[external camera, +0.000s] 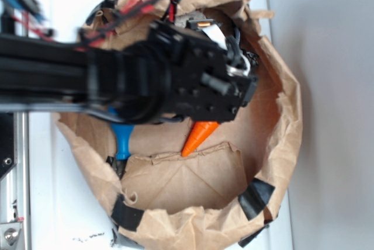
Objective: Grab the white paper.
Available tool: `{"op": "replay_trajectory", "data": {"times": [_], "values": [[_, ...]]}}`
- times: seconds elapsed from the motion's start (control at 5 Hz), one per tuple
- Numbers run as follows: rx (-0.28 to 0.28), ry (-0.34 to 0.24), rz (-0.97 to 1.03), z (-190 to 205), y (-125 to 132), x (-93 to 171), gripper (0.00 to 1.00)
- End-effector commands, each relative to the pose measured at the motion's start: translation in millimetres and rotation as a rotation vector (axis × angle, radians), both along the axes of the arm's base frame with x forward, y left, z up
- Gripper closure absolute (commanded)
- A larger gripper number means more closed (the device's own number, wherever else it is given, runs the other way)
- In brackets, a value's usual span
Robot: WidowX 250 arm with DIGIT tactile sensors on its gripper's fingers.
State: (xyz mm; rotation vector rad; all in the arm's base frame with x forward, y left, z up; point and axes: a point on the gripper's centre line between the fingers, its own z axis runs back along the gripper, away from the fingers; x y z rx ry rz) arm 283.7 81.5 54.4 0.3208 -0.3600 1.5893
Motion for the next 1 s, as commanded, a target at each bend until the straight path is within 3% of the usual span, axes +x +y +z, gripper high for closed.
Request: {"op": "replay_trajectory", "data": {"times": [0.0,0.2,0.6,0.8], "values": [[-0.271,-0.055,-0.06,95,-24,-32,1.0],[-0.391,-0.054,-0.077,117,-31,-40,1.0],[-0.446,-0.032,-0.138,131,-55,-41,1.0],[-0.195,-0.066,-0.218,129,-70,-46,0.0]]}}
